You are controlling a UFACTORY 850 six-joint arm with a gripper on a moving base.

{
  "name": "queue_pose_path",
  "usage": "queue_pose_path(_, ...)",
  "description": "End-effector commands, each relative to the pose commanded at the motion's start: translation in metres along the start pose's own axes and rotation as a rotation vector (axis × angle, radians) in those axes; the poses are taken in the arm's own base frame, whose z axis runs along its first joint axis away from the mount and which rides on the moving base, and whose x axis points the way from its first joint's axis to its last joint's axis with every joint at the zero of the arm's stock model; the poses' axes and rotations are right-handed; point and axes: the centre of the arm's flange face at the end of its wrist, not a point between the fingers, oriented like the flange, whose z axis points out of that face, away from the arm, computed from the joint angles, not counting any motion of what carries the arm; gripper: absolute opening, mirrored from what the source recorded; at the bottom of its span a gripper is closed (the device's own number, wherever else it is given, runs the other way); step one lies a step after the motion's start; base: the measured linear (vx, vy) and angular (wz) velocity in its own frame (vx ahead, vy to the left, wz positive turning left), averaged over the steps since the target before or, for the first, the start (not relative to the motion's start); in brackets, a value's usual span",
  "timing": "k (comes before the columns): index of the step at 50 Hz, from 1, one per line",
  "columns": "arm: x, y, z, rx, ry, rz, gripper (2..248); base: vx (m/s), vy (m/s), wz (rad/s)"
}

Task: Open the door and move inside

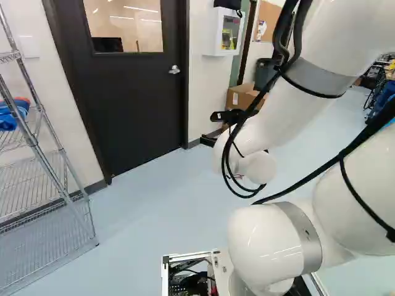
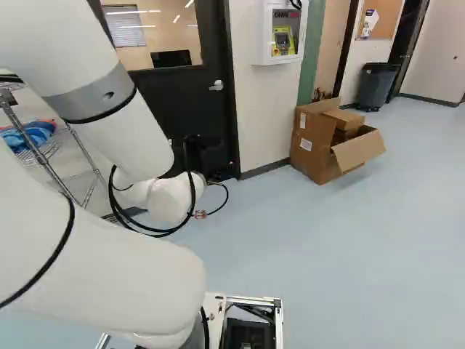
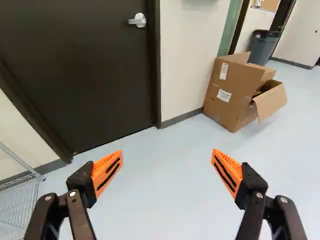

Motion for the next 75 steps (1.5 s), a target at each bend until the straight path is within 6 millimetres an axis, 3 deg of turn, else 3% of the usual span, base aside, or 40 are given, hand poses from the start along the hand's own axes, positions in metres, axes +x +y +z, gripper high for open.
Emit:
queue_pose_path(35, 0.0, 0.0, 0.0, 0.0, 0.0, 0.0, 247, 0.212, 0.003, -0.018)
queue_pose_path(75, 0.0, 0.0, 0.0, 0.0, 0.0, 0.0, 247, 0.208, 0.03, 0.154)
